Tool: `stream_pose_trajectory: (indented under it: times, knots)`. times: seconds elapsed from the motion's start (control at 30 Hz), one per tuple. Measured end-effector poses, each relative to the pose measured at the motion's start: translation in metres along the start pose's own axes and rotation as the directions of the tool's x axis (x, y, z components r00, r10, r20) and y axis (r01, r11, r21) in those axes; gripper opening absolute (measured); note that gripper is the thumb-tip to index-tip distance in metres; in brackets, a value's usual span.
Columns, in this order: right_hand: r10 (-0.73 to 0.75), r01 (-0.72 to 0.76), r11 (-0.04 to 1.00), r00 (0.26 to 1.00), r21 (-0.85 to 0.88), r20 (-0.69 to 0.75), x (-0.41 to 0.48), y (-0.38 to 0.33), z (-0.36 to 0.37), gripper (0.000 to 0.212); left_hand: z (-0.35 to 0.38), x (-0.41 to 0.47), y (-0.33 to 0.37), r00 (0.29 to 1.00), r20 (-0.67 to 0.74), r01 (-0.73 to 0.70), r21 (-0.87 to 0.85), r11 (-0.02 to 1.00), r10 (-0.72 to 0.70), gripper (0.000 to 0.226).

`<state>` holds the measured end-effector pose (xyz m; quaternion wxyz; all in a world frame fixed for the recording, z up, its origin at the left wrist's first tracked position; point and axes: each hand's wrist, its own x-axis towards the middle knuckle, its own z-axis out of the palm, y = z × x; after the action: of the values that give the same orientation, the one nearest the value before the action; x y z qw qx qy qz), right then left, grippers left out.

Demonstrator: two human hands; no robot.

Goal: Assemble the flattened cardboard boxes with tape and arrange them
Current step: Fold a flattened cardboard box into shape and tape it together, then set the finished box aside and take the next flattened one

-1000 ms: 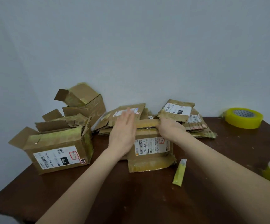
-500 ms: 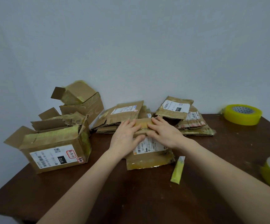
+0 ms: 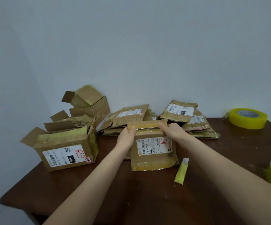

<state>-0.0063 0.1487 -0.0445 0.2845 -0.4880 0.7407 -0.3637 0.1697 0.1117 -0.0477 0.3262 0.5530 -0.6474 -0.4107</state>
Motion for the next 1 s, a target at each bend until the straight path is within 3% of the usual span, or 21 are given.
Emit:
stream_pose_trajectory:
  times: [0.1, 0.2, 0.27, 0.4, 0.53, 0.63, 0.73, 0.87, 1.0]
  knots:
    - [-0.037, 0.040, 0.999, 0.993, 0.025, -0.109, -0.010, -0.002, 0.001, 0.039, -0.003, -0.015, 0.002, 0.990, -0.120, -0.088, -0.082, 0.993, 0.077, 0.029]
    - [-0.066, 0.094, 0.985, 0.980, 0.145, -0.189, -0.022, -0.007, 0.002, 0.039, -0.010, -0.028, 0.005, 0.959, -0.233, -0.204, -0.157, 0.966, 0.165, 0.028]
    - [-0.089, 0.129, 0.968, 0.978, 0.214, -0.188, -0.030, -0.011, 0.002, 0.038, -0.016, -0.038, 0.009, 0.953, -0.224, -0.248, -0.198, 0.948, 0.202, 0.024]
    - [-0.124, 0.167, 0.972, 0.962, 0.164, -0.244, -0.040, -0.008, 0.005, 0.037, -0.023, -0.051, 0.003, 0.940, -0.211, -0.307, -0.172, 0.936, 0.270, 0.019]
    - [-0.208, 0.296, 0.931, 0.911, 0.213, -0.356, -0.053, -0.025, 0.000, 0.035, -0.030, -0.063, 0.012, 0.907, -0.284, -0.376, -0.217, 0.901, 0.311, 0.039]
    - [-0.310, 0.393, 0.914, 0.838, 0.103, -0.449, -0.059, -0.046, -0.013, 0.035, -0.039, -0.069, 0.028, 0.869, -0.331, -0.454, -0.235, 0.859, 0.369, 0.048]
    - [-0.325, 0.385, 0.922, 0.811, 0.026, -0.486, -0.055, -0.060, -0.025, 0.029, -0.045, -0.070, 0.042, 0.839, -0.319, -0.523, -0.251, 0.814, 0.441, 0.055]
    - [-0.235, 0.375, 0.914, 0.802, 0.157, -0.550, -0.044, -0.078, -0.021, 0.017, -0.065, -0.056, 0.058, 0.825, -0.303, -0.551, -0.244, 0.798, 0.477, 0.064]
    - [-0.202, 0.406, 0.862, 0.825, 0.304, -0.528, -0.031, -0.100, -0.007, 0.010, -0.089, -0.041, 0.078, 0.838, -0.361, -0.521, -0.307, 0.796, 0.409, 0.055]
